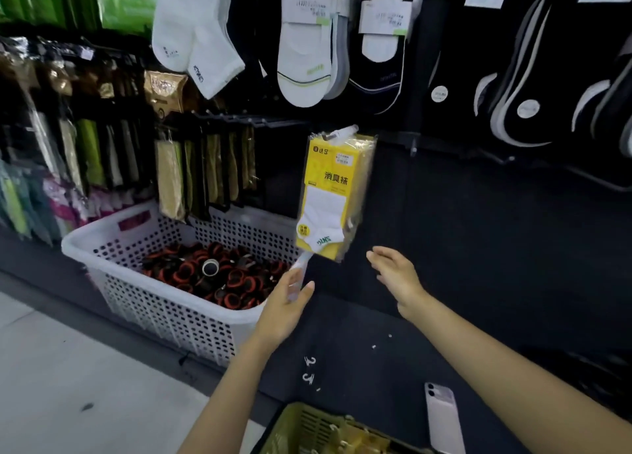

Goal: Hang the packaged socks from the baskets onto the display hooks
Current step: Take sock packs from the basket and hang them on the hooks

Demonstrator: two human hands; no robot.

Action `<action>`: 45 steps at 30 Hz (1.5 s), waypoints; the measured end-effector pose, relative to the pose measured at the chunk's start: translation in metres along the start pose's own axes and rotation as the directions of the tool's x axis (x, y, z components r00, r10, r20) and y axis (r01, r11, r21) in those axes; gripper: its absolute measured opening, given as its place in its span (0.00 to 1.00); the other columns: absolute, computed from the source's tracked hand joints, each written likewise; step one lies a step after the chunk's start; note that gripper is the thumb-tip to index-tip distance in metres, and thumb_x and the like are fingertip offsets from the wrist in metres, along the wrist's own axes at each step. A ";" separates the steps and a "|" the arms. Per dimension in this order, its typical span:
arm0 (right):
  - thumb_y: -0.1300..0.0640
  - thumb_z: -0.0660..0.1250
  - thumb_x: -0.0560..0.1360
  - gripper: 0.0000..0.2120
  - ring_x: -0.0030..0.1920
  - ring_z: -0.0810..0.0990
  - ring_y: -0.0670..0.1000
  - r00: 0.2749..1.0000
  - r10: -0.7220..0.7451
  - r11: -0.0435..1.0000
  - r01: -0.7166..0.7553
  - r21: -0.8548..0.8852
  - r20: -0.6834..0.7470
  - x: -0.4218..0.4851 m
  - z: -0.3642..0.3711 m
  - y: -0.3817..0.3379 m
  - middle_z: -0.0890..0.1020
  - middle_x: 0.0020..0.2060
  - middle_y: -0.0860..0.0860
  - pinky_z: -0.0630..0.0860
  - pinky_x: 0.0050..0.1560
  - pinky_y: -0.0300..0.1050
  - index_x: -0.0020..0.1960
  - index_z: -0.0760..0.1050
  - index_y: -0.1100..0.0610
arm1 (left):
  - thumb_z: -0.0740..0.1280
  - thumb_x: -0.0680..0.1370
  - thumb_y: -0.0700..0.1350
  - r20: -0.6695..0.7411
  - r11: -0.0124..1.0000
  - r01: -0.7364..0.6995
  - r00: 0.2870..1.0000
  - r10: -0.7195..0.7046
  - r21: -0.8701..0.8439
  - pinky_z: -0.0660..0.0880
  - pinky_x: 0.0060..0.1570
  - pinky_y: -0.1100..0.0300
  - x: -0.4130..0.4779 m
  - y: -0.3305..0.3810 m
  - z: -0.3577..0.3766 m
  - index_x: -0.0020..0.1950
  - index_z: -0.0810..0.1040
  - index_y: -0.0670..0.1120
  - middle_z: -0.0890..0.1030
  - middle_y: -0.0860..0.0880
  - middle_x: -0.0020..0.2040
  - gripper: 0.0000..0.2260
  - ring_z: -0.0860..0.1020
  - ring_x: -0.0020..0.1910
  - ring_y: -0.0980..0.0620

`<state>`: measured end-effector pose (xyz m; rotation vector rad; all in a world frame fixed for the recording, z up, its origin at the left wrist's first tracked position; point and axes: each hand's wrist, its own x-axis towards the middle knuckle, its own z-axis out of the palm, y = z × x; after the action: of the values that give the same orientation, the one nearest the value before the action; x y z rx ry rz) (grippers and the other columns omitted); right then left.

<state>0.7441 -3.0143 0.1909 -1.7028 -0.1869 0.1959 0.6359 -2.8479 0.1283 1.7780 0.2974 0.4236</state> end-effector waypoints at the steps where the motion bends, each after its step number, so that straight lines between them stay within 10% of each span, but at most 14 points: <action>1: 0.56 0.67 0.77 0.16 0.57 0.76 0.47 0.999 0.007 0.999 -0.006 -0.031 0.043 -0.012 -0.012 0.012 0.78 0.57 0.51 0.72 0.62 0.42 0.64 0.74 0.58 | 0.62 0.80 0.51 0.020 0.999 0.000 1.000 -0.001 0.038 0.67 0.61 0.62 -0.006 -0.005 0.004 0.72 0.65 0.48 0.69 0.53 0.70 0.22 0.68 0.68 0.54; 14: 0.65 0.70 0.73 0.17 0.59 0.78 0.59 0.910 0.389 0.881 -0.322 -0.347 0.143 -0.132 -0.137 0.245 0.78 0.58 0.62 0.74 0.49 0.37 0.61 0.74 0.67 | 0.64 0.79 0.40 0.261 0.926 0.295 0.898 -0.353 0.237 0.67 0.49 0.68 -0.109 -0.090 0.095 0.67 0.70 0.36 0.75 0.42 0.59 0.17 0.75 0.54 0.51; 26: 0.51 0.73 0.73 0.13 0.54 0.79 0.49 0.886 0.286 0.755 0.027 -0.655 0.366 -0.166 -0.147 0.308 0.82 0.52 0.51 0.73 0.59 0.44 0.53 0.81 0.57 | 0.67 0.78 0.40 0.158 0.655 0.670 0.647 -0.746 0.350 0.70 0.28 0.73 -0.223 -0.196 0.114 0.43 0.70 0.52 0.71 0.52 0.39 0.09 0.75 0.27 0.65; 31: 0.45 0.70 0.73 0.16 0.62 0.73 0.49 0.841 0.286 0.619 0.204 -0.758 0.459 -0.177 -0.141 0.313 0.80 0.58 0.48 0.69 0.62 0.44 0.58 0.80 0.52 | 0.64 0.80 0.45 0.184 0.520 0.698 0.500 -0.846 0.493 0.72 0.56 0.55 -0.247 -0.204 0.118 0.59 0.70 0.46 0.75 0.44 0.57 0.10 0.75 0.56 0.46; 36: 0.39 0.68 0.73 0.22 0.65 0.69 0.51 0.831 0.314 0.486 0.275 -0.830 0.459 -0.183 -0.134 0.315 0.78 0.60 0.48 0.67 0.63 0.48 0.63 0.77 0.49 | 0.68 0.77 0.49 0.137 0.507 0.676 0.523 -0.841 0.535 0.73 0.60 0.52 -0.248 -0.195 0.117 0.64 0.74 0.44 0.79 0.43 0.59 0.18 0.77 0.58 0.45; 40: 0.35 0.65 0.72 0.27 0.66 0.66 0.53 0.822 0.357 0.426 0.279 -0.861 0.443 -0.186 -0.127 0.314 0.75 0.62 0.50 0.65 0.64 0.50 0.68 0.71 0.43 | 0.70 0.74 0.51 0.134 0.499 0.739 0.497 -0.858 0.453 0.78 0.43 0.57 -0.233 -0.179 0.118 0.60 0.76 0.41 0.81 0.45 0.49 0.19 0.79 0.42 0.51; 45: 0.38 0.70 0.70 0.34 0.71 0.64 0.53 0.834 0.363 0.613 0.122 -0.780 0.416 -0.186 -0.123 0.308 0.70 0.69 0.50 0.64 0.68 0.49 0.71 0.66 0.50 | 0.73 0.72 0.48 0.205 0.653 0.720 0.620 -0.758 0.236 0.76 0.40 0.64 -0.215 -0.151 0.122 0.59 0.74 0.45 0.78 0.45 0.54 0.18 0.78 0.40 0.53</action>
<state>0.5955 -3.2195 -0.0935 -2.5261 -0.6613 0.8193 0.4990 -3.0077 -0.0712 1.6381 0.8317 -0.4726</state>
